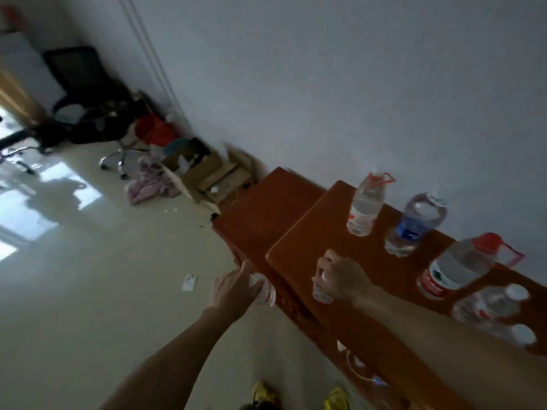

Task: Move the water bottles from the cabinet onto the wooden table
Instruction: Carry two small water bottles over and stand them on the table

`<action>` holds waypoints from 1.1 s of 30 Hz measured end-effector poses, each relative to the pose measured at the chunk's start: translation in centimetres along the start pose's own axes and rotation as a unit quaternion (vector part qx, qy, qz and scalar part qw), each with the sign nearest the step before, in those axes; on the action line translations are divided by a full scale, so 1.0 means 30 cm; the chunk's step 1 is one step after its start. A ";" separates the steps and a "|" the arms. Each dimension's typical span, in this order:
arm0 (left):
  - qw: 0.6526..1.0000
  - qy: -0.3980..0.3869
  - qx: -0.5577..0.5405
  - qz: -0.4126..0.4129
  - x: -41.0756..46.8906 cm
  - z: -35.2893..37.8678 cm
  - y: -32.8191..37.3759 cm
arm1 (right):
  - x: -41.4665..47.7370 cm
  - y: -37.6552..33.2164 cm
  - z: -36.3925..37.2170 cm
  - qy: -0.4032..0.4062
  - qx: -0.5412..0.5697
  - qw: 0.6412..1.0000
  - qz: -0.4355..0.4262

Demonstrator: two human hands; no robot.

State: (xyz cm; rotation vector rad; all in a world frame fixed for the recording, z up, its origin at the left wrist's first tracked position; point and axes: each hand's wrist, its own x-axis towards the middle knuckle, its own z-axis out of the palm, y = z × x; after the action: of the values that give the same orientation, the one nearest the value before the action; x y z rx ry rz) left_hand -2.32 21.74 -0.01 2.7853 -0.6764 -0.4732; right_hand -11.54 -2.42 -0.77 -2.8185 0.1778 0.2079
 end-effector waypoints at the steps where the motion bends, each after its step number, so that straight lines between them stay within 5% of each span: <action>1: 1.000 0.008 -0.014 -0.019 -0.038 -0.016 -0.052 | 0.028 -0.062 -0.004 -0.003 -0.003 1.000 -0.021; 8: 0.980 0.096 -0.033 -0.172 -0.408 -0.151 -0.546 | 0.216 -0.705 0.069 -0.008 -0.066 0.975 -0.213; 17: 0.938 0.153 -0.021 -0.311 -0.897 -0.320 -1.246 | 0.315 -1.597 0.277 -0.058 -0.028 0.931 -0.361; 25: 0.864 0.210 -0.034 -0.456 -1.289 -0.376 -1.723 | 0.362 -2.340 0.472 -0.117 -0.015 0.873 -0.473; 33: 0.786 0.185 -0.070 -0.586 -1.526 -0.415 -2.268 | 0.490 -3.090 0.764 -0.189 0.010 0.798 -0.572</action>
State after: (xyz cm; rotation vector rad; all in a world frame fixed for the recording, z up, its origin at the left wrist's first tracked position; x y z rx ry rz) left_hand -8.95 104.38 2.67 2.6643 1.2058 -0.1055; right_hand 13.43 90.87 2.56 -2.2678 -1.5258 0.4353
